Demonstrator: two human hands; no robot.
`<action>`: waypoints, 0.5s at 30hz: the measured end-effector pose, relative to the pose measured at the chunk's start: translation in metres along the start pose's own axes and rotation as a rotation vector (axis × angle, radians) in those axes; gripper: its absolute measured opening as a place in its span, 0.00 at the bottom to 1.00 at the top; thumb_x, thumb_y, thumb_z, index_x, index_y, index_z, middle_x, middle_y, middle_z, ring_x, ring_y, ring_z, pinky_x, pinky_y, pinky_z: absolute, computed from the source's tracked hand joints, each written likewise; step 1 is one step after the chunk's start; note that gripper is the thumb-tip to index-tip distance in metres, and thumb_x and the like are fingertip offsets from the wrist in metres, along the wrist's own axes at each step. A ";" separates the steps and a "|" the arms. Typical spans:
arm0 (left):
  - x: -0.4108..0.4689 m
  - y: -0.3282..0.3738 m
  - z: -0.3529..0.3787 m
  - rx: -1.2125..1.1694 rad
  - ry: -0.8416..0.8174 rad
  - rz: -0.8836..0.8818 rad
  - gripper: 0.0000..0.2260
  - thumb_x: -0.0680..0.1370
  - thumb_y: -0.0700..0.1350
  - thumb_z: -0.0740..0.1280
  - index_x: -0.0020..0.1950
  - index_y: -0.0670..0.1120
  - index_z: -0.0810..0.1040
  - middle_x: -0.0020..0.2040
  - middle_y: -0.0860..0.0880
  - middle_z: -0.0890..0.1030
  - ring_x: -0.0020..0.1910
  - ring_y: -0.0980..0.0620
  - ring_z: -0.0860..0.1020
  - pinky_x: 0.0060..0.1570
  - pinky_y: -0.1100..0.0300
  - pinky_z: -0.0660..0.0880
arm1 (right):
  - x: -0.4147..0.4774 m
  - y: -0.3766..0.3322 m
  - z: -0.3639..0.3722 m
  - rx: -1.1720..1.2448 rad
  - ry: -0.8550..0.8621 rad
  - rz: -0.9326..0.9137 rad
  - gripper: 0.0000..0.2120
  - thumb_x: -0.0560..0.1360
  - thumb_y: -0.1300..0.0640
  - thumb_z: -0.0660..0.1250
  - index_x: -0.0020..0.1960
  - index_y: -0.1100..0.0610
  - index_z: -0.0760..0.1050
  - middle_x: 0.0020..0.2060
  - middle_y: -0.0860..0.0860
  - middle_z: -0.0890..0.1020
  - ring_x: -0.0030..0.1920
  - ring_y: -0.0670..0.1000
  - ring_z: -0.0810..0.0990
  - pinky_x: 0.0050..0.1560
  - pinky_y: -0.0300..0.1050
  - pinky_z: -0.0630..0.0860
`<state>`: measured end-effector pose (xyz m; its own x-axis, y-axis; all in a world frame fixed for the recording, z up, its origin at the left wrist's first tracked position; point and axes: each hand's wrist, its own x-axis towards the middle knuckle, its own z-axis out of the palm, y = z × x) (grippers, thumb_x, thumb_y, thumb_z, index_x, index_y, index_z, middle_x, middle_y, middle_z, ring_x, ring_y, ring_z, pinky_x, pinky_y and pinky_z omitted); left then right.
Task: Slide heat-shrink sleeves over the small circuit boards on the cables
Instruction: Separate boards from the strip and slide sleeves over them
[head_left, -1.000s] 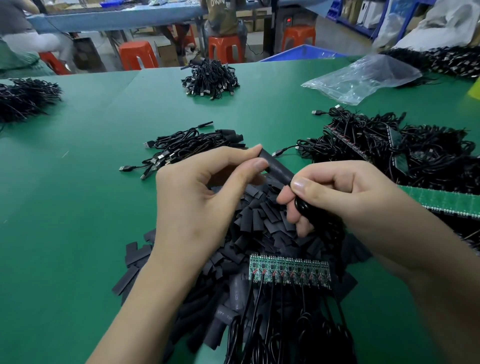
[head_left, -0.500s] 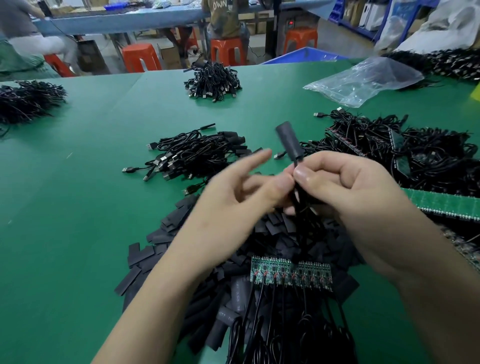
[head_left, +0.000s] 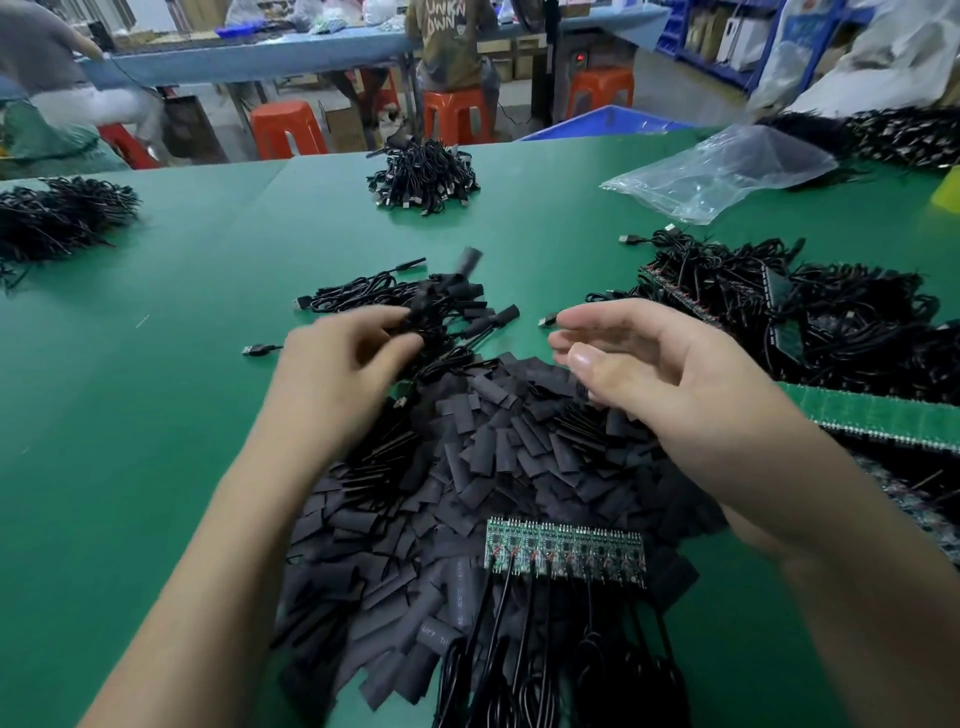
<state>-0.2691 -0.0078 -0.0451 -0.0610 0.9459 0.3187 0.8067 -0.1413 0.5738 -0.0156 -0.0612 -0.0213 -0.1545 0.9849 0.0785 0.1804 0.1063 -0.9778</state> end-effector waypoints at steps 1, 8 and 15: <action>0.014 -0.007 0.000 0.061 0.052 -0.014 0.12 0.79 0.51 0.72 0.61 0.54 0.84 0.46 0.51 0.86 0.44 0.49 0.81 0.47 0.58 0.74 | 0.000 -0.001 -0.001 0.000 -0.003 -0.004 0.10 0.78 0.52 0.70 0.59 0.45 0.80 0.53 0.40 0.85 0.55 0.37 0.82 0.56 0.37 0.77; 0.089 -0.035 0.004 0.352 0.046 -0.029 0.19 0.81 0.52 0.68 0.71 0.48 0.79 0.61 0.41 0.81 0.63 0.38 0.76 0.59 0.47 0.73 | 0.002 -0.002 -0.013 -0.008 0.020 -0.028 0.07 0.79 0.51 0.69 0.56 0.45 0.81 0.53 0.43 0.86 0.56 0.41 0.83 0.58 0.42 0.77; 0.016 0.016 -0.001 0.130 -0.395 0.113 0.08 0.76 0.60 0.71 0.49 0.59 0.85 0.40 0.64 0.83 0.43 0.66 0.81 0.44 0.69 0.73 | 0.004 0.002 -0.025 -0.180 -0.010 -0.027 0.03 0.77 0.50 0.70 0.49 0.47 0.83 0.48 0.46 0.86 0.50 0.45 0.84 0.54 0.41 0.78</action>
<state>-0.2580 0.0051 -0.0301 0.2413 0.9694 0.0458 0.8644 -0.2362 0.4439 0.0080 -0.0538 -0.0177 -0.1715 0.9800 0.1014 0.3470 0.1564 -0.9247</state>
